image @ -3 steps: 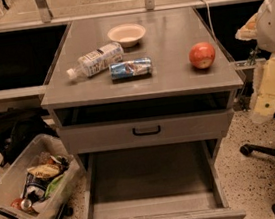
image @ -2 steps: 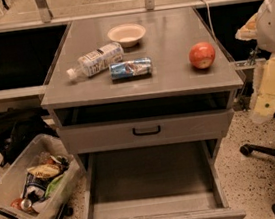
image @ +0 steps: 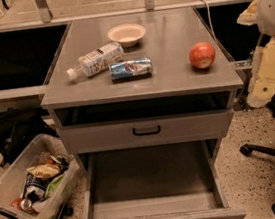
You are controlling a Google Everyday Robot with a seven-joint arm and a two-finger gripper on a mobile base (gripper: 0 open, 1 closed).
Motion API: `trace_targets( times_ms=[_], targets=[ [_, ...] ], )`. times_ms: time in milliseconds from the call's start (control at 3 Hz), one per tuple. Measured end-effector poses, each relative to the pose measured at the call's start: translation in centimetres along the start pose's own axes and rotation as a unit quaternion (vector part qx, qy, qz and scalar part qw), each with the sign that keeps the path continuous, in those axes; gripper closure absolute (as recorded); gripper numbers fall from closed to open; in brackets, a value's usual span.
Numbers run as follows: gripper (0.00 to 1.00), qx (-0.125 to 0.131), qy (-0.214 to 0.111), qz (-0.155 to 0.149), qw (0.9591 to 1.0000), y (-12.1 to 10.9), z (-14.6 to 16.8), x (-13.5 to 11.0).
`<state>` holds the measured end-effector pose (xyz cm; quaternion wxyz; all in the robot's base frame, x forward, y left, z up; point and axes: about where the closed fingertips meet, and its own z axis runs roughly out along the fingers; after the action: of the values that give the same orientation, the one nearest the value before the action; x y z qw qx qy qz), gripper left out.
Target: Place redbull can into middle drawer
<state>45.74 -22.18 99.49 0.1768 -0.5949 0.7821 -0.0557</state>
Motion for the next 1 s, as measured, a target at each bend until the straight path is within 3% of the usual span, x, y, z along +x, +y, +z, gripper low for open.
trace_targets(
  times_ms=[333, 1000],
  targets=[
    [0.00, 0.009, 0.027, -0.007, 0.9996, -3.1, -0.5, -2.2],
    [0.00, 0.063, 0.063, -0.072, 0.9934, -10.2, -1.4, -9.6]
  ],
)
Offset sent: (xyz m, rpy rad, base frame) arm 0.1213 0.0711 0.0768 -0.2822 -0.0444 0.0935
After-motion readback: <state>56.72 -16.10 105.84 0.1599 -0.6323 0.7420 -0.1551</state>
